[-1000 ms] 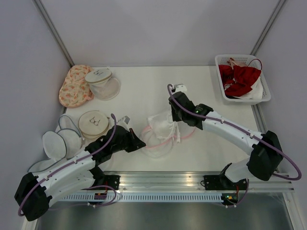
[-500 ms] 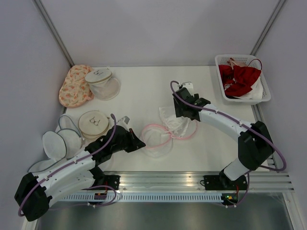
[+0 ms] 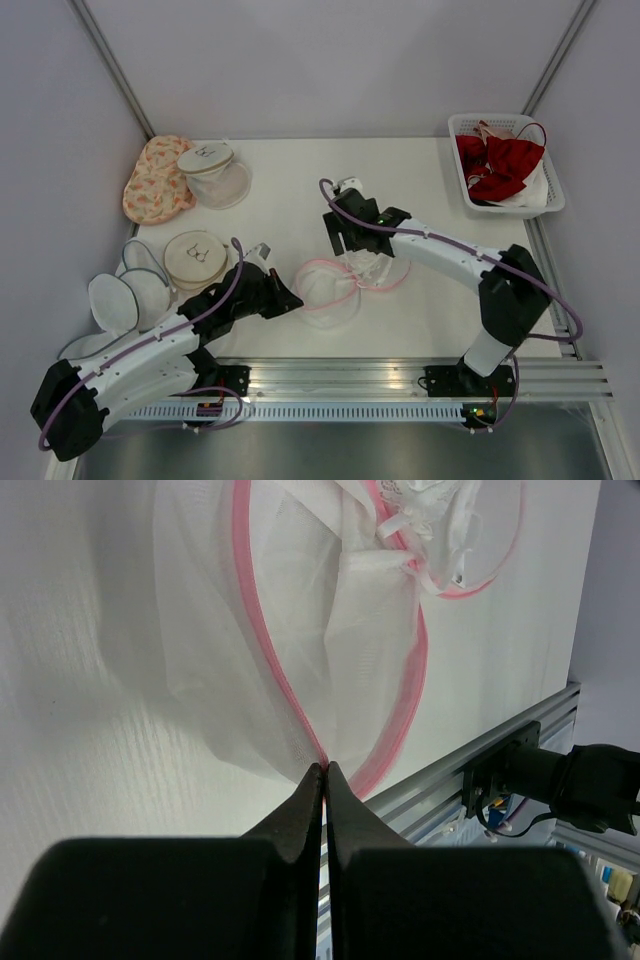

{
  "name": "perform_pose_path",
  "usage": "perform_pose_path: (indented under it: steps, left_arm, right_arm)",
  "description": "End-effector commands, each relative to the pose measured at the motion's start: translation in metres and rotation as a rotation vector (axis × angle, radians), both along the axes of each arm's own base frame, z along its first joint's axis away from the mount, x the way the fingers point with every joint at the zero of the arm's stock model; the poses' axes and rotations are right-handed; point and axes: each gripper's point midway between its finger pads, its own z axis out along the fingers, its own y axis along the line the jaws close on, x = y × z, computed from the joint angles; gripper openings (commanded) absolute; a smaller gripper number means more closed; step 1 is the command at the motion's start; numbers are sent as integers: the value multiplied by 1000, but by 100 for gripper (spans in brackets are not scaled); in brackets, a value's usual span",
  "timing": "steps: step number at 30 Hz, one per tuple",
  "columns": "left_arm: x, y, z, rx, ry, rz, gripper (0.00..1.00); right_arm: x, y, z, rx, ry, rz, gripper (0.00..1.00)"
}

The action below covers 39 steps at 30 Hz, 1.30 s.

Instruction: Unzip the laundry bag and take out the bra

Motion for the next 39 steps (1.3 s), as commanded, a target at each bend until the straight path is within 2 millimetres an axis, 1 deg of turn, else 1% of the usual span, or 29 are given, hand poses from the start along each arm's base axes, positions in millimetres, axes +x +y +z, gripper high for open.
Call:
perform_pose_path:
  steps: [1,2,3,4,5,6,7,8,10,11,13,14,16,17,20,22,23,25,26,28,29,30,31,32,33,34,36,37,39]
  left_arm:
    - [3,0,7,-32,-16,23,2]
    - [3,1,7,-33,-19,25,2]
    - [2,2,7,-34,-20,25,2]
    - [2,2,7,-35,-21,28,2]
    - [2,2,7,-38,-21,27,2]
    - [1,2,7,-38,-19,28,2]
    - [1,3,7,-39,-20,28,2]
    - [1,3,6,-40,-18,30,2]
    - [1,3,7,-43,-20,32,2]
    - [0,3,7,-44,-23,31,2]
    - [0,5,5,-43,-22,35,2]
    - [0,5,6,-47,-26,38,2]
    - [-1,6,5,-48,-25,39,2]
    - [-1,6,5,-50,-27,39,2]
    - [-2,7,6,-54,-27,43,2]
    - [-2,8,5,-52,-27,42,2]
    - [-2,9,5,-53,-28,46,2]
    - [-3,10,6,-51,-30,48,2]
    - [-3,10,6,-53,-30,47,2]
    - [-3,10,7,-53,-31,49,2]
    - [-3,10,7,-55,-33,49,2]
    - [-3,10,7,-53,-33,47,2]
    - [-3,10,7,-54,-32,49,2]
    - [-3,10,7,-53,-33,48,2]
    - [-3,10,8,-55,-33,48,2]
    - [-3,10,8,-54,-34,47,2]
    - [-3,10,8,-54,-34,45,2]
    - [-3,9,8,-53,-31,44,2]
    - [-3,9,8,-53,-31,43,2]
  right_arm:
    - [5,10,-26,-71,29,12,85]
    - [6,11,-37,-97,46,11,85]
    - [10,14,-35,-114,28,2,85]
    - [10,15,-38,-131,30,4,85]
    - [10,16,-46,-161,42,2,85]
    - [11,20,-45,-176,31,5,85]
    - [13,19,-45,-201,18,-7,85]
    - [12,17,-54,-234,33,-10,85]
    - [16,13,-55,-284,5,-46,85]
    - [14,10,-64,-318,21,-50,85]
    - [14,6,-72,-346,24,-68,85]
    - [15,1,-79,-376,27,-81,85]
    - [14,-2,-89,-397,37,-86,85]
    - [13,-1,-98,-404,49,-80,84]
    - [11,-3,-112,-413,62,-81,81]
    - [11,-3,-114,-407,60,-85,78]
    - [12,-2,-115,-404,54,-87,72]
    - [13,-1,-113,-393,46,-89,62]
    - [14,-1,-112,-390,42,-91,48]
    - [15,0,-103,-372,24,-97,40]
    - [14,-1,-101,-365,21,-98,28]
    - [14,0,-97,-356,14,-100,21]
    - [15,0,-87,-337,-1,-104,15]
    - [14,-1,-82,-326,-8,-106,3]
    - [14,0,-75,-313,-18,-105,0]
    - [13,2,-62,-276,-33,-103,0]
    - [12,2,-46,-237,-47,-102,0]
    - [10,7,-29,-174,-55,-92,0]
    - [13,7,-10,-98,-61,-100,0]
